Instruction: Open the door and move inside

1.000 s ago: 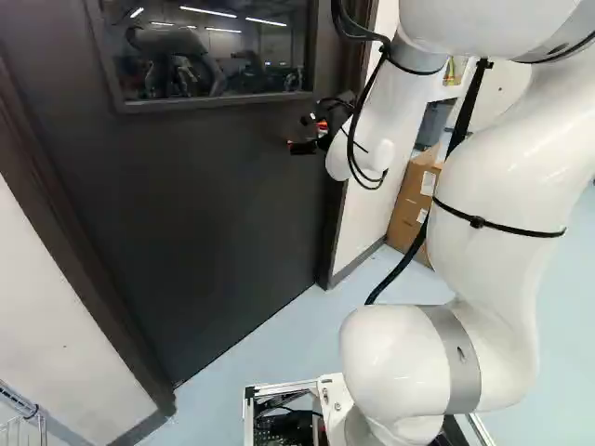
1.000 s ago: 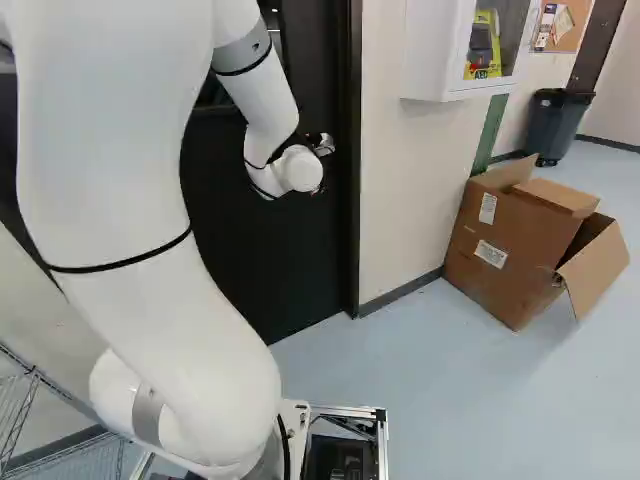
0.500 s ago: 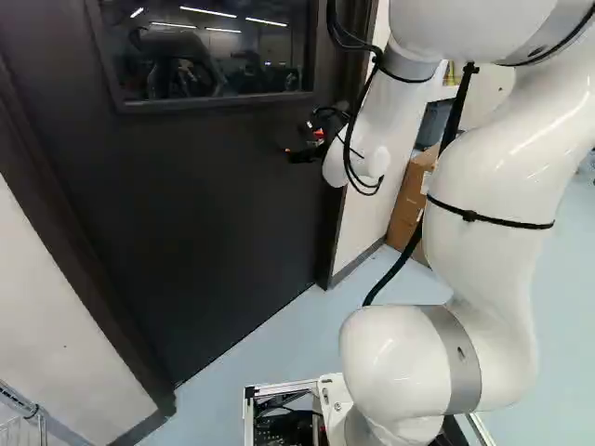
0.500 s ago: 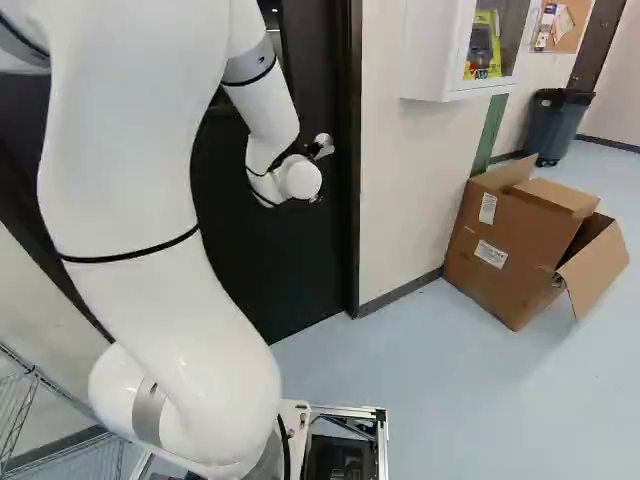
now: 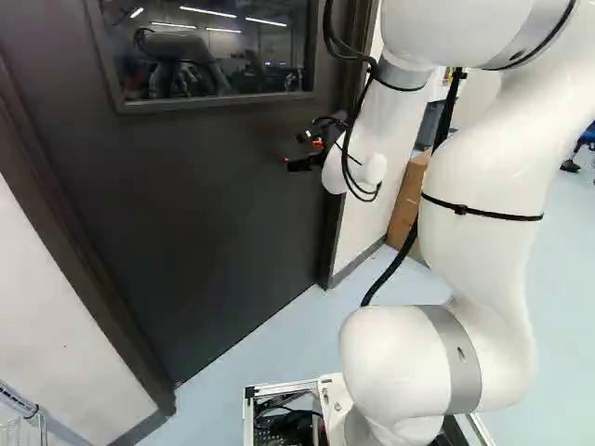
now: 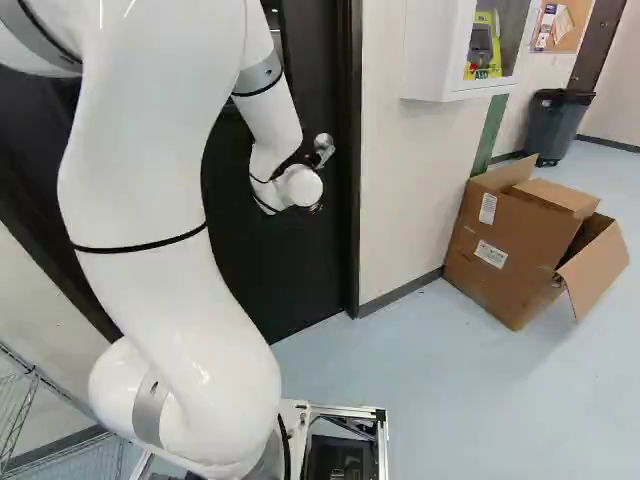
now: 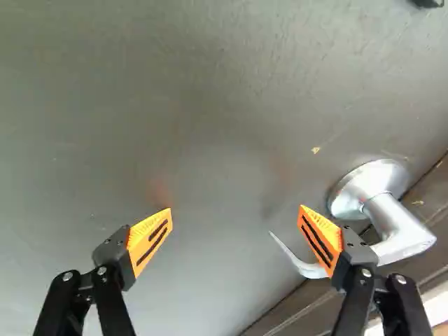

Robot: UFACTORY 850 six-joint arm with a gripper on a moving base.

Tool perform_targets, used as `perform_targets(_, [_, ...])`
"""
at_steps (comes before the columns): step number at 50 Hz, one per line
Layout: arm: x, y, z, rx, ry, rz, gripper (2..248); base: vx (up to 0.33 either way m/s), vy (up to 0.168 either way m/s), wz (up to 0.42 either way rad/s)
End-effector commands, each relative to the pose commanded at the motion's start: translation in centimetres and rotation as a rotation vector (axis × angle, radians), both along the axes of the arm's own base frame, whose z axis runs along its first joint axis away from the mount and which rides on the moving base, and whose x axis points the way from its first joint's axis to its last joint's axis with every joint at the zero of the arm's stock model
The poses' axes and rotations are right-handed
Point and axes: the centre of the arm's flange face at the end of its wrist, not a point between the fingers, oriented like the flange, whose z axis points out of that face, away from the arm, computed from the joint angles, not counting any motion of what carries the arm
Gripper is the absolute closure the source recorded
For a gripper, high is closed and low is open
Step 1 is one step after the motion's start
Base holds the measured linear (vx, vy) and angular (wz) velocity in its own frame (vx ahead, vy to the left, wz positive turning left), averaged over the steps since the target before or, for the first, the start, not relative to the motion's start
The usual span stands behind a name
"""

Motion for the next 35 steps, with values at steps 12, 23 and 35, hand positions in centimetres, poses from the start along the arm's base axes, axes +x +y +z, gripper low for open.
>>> perform_targets(12, [-0.1, 0.1, -1.3, 0.003, 0.027, 0.001, 3, 0.0, 0.0, 0.0])
perform_targets(23, [0.0, 0.0, -2.6, 0.006, 0.052, 0.001, 3, 0.0, 0.0, 0.0])
perform_targets(35, [0.1, 0.0, -4.0, 0.01, 0.078, 0.001, 3, 0.0, 0.0, 0.0])
